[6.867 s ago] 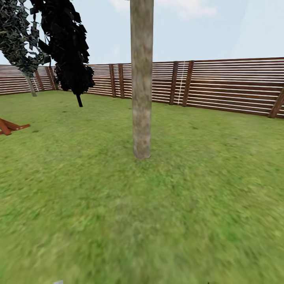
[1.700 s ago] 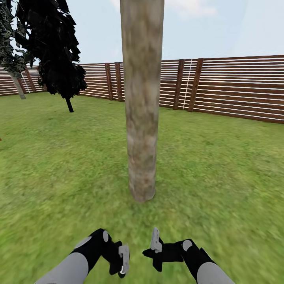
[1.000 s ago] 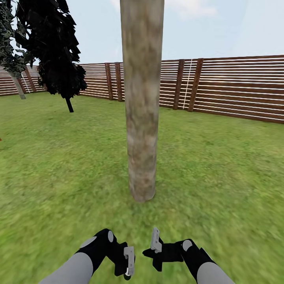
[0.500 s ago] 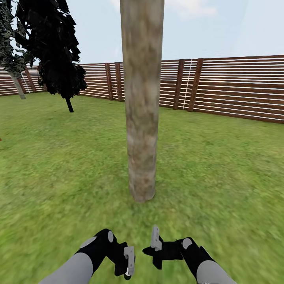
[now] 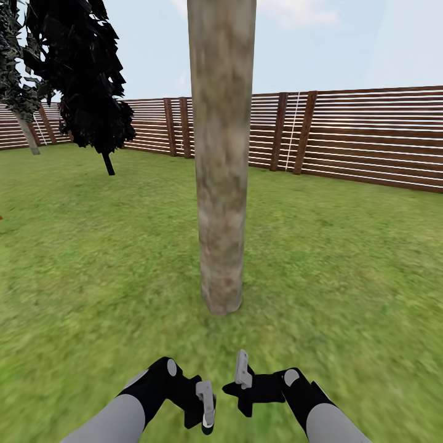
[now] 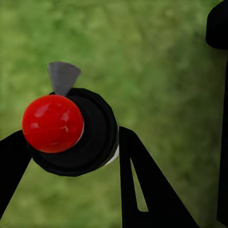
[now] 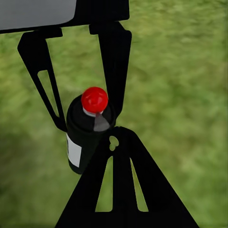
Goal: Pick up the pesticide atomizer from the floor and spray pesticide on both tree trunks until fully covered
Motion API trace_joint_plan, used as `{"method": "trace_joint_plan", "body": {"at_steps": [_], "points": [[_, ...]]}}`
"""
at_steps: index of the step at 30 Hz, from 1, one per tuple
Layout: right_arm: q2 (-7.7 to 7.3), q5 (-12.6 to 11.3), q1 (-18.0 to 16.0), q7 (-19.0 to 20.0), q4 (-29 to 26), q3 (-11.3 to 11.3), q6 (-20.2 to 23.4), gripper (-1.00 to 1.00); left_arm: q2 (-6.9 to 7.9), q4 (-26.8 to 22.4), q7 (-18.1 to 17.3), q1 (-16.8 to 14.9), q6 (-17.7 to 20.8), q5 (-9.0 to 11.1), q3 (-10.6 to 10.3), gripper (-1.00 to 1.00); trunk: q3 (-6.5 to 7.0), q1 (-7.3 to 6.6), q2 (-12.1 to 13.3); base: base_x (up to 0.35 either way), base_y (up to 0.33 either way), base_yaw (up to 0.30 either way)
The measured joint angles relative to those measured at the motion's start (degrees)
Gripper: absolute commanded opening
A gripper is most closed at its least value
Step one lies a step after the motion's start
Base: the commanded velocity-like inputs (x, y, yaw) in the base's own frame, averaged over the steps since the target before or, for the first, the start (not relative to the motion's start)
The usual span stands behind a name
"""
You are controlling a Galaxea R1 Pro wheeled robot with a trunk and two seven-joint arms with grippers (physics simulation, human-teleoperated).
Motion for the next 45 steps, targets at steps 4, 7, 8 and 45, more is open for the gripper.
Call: {"method": "trace_joint_plan", "body": {"at_steps": [4,7,8,45], "points": [[0.0,0.0,0.0,0.0,0.0,0.0,0.0,-1.0,0.0,0.0,0.0,0.0,0.0,0.1,0.0,-1.0,0.0,0.0,0.0,0.0,0.0,0.0],[0.0,0.0,0.0,0.0,0.0,0.0,0.0,-1.0,0.0,0.0,0.1,0.0,-0.3,0.6,0.0,-1.0,0.0,0.0,0.0,0.0,0.0,0.0],[0.0,0.0,0.0,0.0,0.0,0.0,0.0,-1.0,0.0,0.0,0.1,0.0,-0.4,1.1,0.0,-1.0,0.0,0.0,0.0,0.0,0.0,0.0],[0.0,-0.1,-0.1,0.4,0.0,0.0,0.0,-1.0,0.0,1.5,0.0,0.0,-3.6,7.0,-0.1,-1.0,0.0,0.0,0.0,0.0,0.0,0.0]]}}
